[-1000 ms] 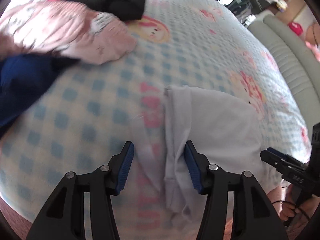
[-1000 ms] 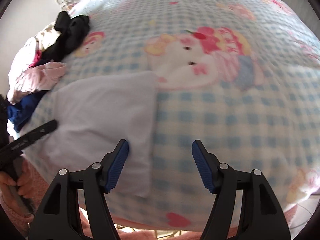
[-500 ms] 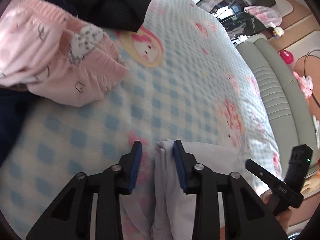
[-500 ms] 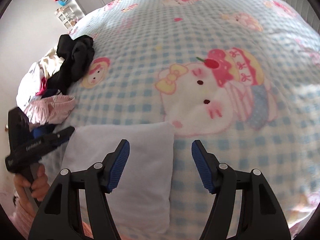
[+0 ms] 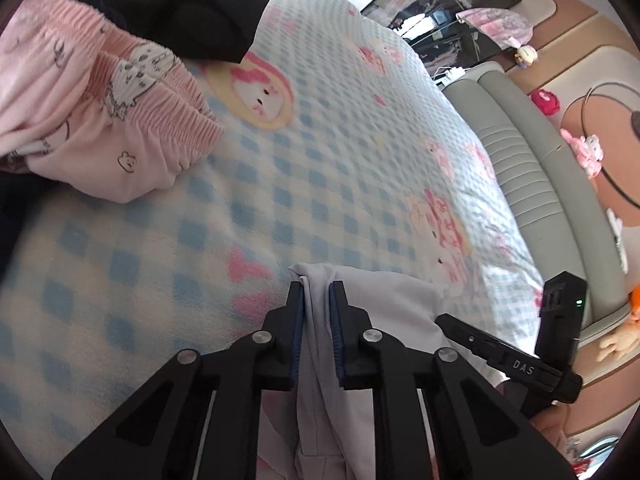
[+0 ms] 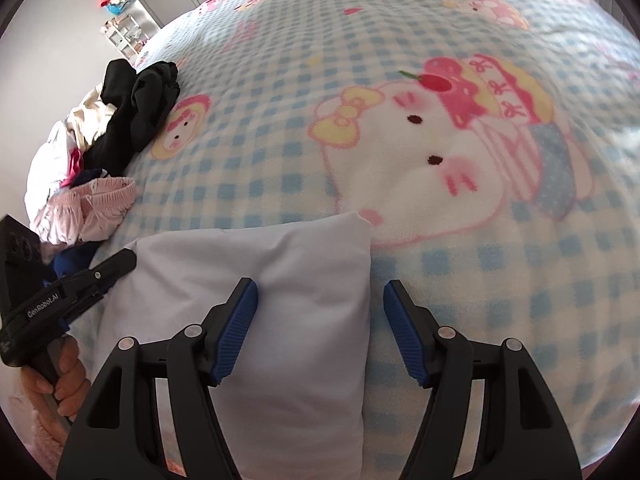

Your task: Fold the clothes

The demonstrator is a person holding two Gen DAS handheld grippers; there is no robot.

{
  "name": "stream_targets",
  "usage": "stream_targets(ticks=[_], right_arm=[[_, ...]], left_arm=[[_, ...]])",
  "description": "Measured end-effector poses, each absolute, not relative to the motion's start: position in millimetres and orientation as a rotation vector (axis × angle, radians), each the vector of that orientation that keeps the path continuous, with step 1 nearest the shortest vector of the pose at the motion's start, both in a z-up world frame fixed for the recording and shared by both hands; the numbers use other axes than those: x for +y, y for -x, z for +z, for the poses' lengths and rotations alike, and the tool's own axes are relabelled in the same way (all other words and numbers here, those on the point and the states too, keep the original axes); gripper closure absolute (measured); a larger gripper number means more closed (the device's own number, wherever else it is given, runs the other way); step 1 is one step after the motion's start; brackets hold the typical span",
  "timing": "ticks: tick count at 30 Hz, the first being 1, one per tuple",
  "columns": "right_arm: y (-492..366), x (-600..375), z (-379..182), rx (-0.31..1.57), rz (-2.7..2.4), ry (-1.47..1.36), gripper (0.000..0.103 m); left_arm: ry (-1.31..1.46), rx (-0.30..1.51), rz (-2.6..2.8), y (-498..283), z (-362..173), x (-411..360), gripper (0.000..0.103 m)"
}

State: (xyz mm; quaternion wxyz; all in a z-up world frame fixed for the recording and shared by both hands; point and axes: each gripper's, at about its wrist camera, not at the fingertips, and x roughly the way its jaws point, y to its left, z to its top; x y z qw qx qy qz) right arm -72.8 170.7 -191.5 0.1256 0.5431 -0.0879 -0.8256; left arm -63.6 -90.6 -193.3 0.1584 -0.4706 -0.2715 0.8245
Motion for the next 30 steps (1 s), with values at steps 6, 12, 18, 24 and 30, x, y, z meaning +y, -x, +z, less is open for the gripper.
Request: stream_targets(ticks=[6, 12, 18, 24, 30], right_arm=[[71, 175, -192, -0.25, -2.411, -1.573, 0.036], [68, 180, -196, -0.281, -2.413, -1.571, 0.035], [67, 181, -197, -0.281, -2.416, -1.567, 0.035], [66, 180, -197, -0.267, -2.426, -1.558, 0.033], [61, 189, -188, -0.266, -2.46, -1.537, 0.034]], left_arm=[[1.302, -0.945, 2.322, 57, -195, -110, 0.092], [1.293, -0.994, 2.22, 71, -202, -114, 0.091], [1.371, -0.827, 2.292, 74, -206, -93, 0.096], [1.411, -0.732, 2.42, 61, -197, -92, 0.098], [1.413, -0.705, 2.487, 44, -187, -111, 0.103]])
